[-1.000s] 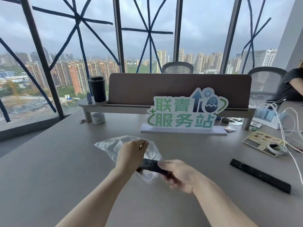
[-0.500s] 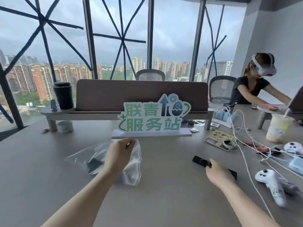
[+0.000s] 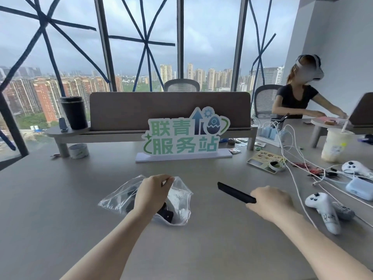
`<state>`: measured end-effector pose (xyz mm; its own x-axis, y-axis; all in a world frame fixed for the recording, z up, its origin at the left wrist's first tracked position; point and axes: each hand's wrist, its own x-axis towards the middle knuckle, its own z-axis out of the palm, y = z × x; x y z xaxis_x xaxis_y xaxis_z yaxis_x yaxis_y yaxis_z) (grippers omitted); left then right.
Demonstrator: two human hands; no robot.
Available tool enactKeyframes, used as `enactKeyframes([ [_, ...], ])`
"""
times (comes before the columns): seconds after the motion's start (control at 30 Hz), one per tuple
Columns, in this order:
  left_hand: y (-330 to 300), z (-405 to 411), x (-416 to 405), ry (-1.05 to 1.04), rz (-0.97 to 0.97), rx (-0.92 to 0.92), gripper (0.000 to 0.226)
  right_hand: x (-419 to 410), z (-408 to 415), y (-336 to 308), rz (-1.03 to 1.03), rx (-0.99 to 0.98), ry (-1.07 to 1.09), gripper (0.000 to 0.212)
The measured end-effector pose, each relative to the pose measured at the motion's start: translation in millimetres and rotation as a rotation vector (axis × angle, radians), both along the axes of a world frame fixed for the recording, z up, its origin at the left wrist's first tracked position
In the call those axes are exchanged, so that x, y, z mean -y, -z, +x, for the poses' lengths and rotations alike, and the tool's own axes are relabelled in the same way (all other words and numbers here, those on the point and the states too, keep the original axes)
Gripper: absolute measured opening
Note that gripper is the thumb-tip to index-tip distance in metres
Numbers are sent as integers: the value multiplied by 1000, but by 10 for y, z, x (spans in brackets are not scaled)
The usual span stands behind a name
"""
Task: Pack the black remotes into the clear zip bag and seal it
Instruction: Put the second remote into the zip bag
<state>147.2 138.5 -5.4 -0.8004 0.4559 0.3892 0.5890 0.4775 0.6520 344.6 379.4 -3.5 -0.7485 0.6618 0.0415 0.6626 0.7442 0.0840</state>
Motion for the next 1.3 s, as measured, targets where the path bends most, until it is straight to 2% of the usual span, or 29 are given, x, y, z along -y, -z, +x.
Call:
enactKeyframes([
  [0.1, -41, -10, 45, -32, 20, 13, 25, 362, 111, -262, -40, -134, -211, 25],
  [0.27, -183, 34, 92, -36, 19, -2, 28, 963, -206, -255, -65, -109, -436, 28],
  [0.4, -181, 62, 150, -30, -3, -14, 29, 1403, -853, -26, -146, -218, -371, 36],
  [0.6, -164, -46, 279, -43, 38, 7, 24, 1579, -1024, 178, -693, -480, -375, 50],
  [0.63, -159, -66, 295, -40, 37, 6, 24, 1546, -983, 206, -712, -520, -352, 47],
  [0.7, -137, -81, 317, -26, 22, 20, 24, 1448, -932, 265, -612, -603, -269, 40],
  [0.83, -121, -29, 319, 37, -10, 40, 22, 1462, -1042, 249, -545, -456, -188, 62],
  [0.97, -127, -31, 390, 104, -134, 21, 23, 1548, -1241, 137, -460, -454, -142, 20],
  [1.07, -45, -61, 568, 185, -415, 56, 42, 1401, -1302, 137, -538, -475, -99, 18],
  [1.13, 76, -75, 684, 208, -571, 12, 52, 1289, -1275, 171, -597, -473, -91, 17],
  [1.2, 158, -61, 768, 103, -618, -47, 49, 1194, -1198, 198, -591, -463, -102, 12],
  [1.3, 131, 5, 809, -146, -557, -133, 29, 1133, -1073, 194, -650, -424, -99, 15],
])
